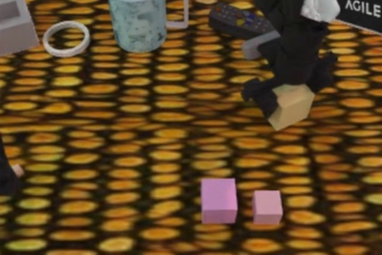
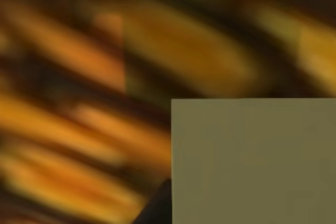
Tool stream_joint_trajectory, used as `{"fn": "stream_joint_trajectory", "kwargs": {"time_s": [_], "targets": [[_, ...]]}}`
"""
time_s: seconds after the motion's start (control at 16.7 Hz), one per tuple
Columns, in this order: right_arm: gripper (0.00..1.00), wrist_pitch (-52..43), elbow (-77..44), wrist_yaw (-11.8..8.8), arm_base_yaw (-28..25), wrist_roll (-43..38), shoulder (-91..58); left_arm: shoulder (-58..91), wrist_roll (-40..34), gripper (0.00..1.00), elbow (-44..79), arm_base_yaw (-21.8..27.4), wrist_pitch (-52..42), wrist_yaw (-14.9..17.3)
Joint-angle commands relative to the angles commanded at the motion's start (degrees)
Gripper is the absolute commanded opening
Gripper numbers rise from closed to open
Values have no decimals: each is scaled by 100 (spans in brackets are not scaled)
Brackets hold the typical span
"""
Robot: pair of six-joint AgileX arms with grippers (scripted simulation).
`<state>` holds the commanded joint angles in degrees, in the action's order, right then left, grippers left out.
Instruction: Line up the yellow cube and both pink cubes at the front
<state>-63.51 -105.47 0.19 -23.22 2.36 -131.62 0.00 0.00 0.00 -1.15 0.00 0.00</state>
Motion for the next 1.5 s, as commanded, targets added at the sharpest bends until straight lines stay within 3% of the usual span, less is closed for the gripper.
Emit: {"fn": "stream_joint_trajectory", "kwargs": {"time_s": [0.24,0.54,0.72,0.96,1.32,1.5], "targets": [[0,-680,-492,-1,-27,11,199,0,0,100,0,0,0,0],[0,-697,-512,-2,-7,-10,191,0,0,100,0,0,0,0],[0,-777,-652,2,-276,-392,113,0,0,100,0,0,0,0],[0,-987,-978,14,-1036,-1692,-53,0,0,100,0,0,0,0],[0,-1357,-1452,24,-2521,-4559,-263,0,0,100,0,0,0,0],[0,-1461,-1626,36,-3140,-5619,-274,0,0,100,0,0,0,0]]}}
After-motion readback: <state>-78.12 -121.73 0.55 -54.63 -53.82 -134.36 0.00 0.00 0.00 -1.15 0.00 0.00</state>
